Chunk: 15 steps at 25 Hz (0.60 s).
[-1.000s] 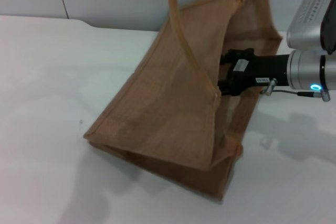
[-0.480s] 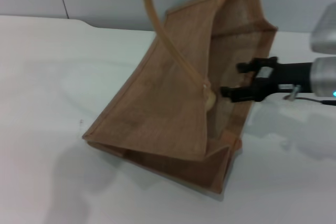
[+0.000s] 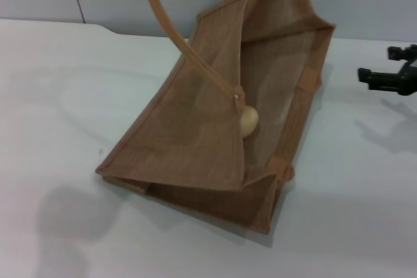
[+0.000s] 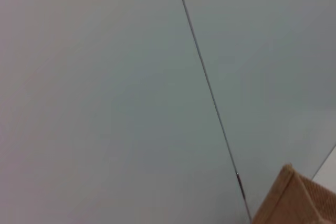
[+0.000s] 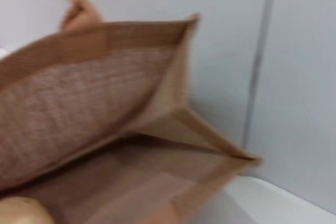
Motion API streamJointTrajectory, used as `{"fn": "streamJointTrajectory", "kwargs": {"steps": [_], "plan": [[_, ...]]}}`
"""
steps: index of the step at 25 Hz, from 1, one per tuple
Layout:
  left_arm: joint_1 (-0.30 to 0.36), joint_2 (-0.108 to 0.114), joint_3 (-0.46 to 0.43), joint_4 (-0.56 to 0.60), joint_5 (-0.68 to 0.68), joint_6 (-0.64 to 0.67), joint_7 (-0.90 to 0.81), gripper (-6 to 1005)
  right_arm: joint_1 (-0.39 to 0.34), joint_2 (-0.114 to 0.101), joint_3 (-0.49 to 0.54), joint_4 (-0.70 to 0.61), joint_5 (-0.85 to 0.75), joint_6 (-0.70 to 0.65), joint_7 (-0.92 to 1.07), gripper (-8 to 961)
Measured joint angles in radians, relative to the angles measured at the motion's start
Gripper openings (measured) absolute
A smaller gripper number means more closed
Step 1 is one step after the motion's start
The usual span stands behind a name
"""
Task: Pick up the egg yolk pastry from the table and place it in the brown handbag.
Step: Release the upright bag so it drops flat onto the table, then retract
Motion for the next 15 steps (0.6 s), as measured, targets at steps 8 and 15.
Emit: {"fn": "streamJointTrajectory", "kwargs": {"steps": [8,15], "plan": [[-0.009,0.001,0.003,-0.045,-0.115,0.013,0.006,278,0.014,0.018,0.094,0.012,-0.087,0.014,-0.004,896],[0.009,0.001,-0.018,-0.174,-0.451,0.015,0.259,437,0.017,0.045,0.119,0.023,-0.085,0.044,-0.04,896]]}}
